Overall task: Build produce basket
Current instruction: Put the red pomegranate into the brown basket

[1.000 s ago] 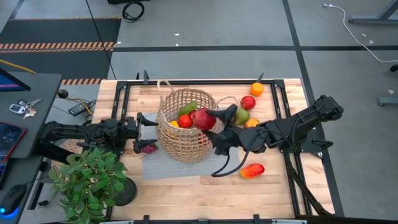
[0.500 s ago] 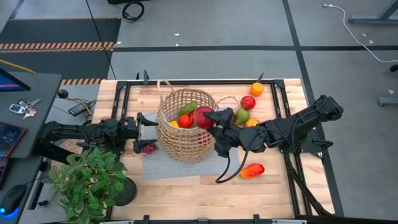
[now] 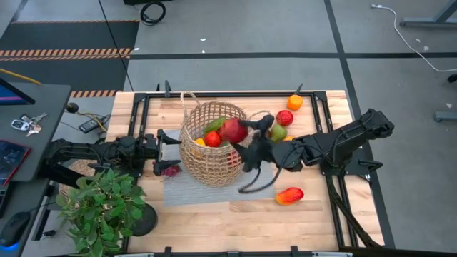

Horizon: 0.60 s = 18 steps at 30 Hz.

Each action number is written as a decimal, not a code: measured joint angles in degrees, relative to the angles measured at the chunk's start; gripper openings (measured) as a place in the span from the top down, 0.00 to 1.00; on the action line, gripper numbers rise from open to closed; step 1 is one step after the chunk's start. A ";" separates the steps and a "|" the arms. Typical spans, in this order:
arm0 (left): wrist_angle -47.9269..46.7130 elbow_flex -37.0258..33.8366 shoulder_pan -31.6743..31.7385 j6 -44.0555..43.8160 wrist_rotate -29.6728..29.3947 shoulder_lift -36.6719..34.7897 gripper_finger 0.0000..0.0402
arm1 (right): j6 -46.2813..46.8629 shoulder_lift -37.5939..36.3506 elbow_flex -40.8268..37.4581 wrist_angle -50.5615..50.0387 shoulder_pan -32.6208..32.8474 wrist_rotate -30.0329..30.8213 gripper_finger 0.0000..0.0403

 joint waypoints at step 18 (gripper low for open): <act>0.00 0.00 0.02 0.00 0.00 0.00 0.04 | 48.18 0.00 0.00 -0.06 -0.89 -2.29 0.11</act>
